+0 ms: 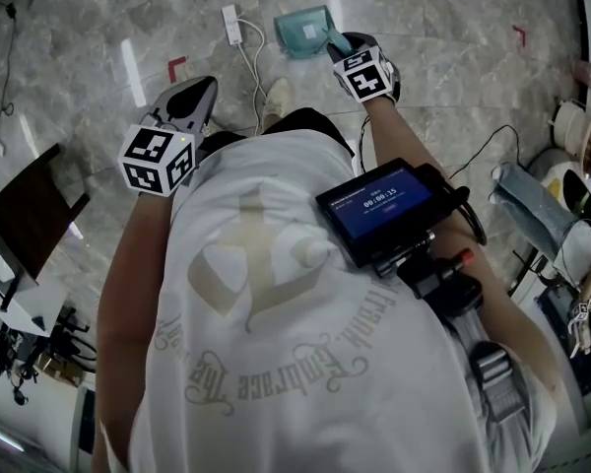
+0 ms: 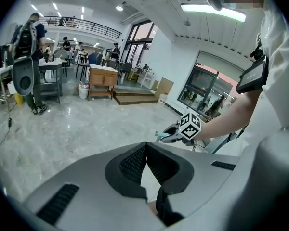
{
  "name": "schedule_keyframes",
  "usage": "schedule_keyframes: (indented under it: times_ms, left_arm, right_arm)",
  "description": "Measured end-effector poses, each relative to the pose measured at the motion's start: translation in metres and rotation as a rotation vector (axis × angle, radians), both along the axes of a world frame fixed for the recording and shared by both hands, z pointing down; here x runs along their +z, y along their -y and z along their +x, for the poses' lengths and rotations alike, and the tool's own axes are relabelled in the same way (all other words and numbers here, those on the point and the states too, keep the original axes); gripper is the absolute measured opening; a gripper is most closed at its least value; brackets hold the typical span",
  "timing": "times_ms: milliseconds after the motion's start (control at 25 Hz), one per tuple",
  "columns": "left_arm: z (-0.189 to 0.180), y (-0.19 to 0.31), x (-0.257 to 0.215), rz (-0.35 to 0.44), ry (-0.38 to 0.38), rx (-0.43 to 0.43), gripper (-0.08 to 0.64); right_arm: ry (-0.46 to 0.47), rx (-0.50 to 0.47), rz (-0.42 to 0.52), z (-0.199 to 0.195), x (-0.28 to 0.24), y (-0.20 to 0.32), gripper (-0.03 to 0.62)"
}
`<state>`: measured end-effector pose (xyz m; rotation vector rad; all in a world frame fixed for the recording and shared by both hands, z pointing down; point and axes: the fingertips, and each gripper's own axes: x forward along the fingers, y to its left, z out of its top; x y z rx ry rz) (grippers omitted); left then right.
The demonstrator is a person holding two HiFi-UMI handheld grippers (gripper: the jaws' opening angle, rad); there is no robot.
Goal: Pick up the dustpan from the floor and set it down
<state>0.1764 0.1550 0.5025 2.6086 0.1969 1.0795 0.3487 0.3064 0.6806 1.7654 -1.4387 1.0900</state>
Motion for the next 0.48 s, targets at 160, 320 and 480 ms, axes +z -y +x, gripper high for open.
schedule_keyframes:
  times_ms: [160, 320, 480]
  left_arm:
    - [0.0025, -0.0020, 0.0015, -0.002, -0.002, 0.005, 0.012]
    - [0.0039, -0.0001, 0.0022, -0.001, -0.001, 0.007, 0.012]
    - [0.0043, -0.0024, 0.0034, -0.003, -0.001, 0.013, 0.012]
  right_arm:
    - [0.004, -0.003, -0.058, -0.0075, 0.0101, -0.0108, 0.141]
    - [0.009, 0.010, -0.038, -0.0094, 0.0117, -0.0086, 0.141]
    - [0.011, 0.000, -0.027, -0.0069, 0.0109, -0.0051, 0.146]
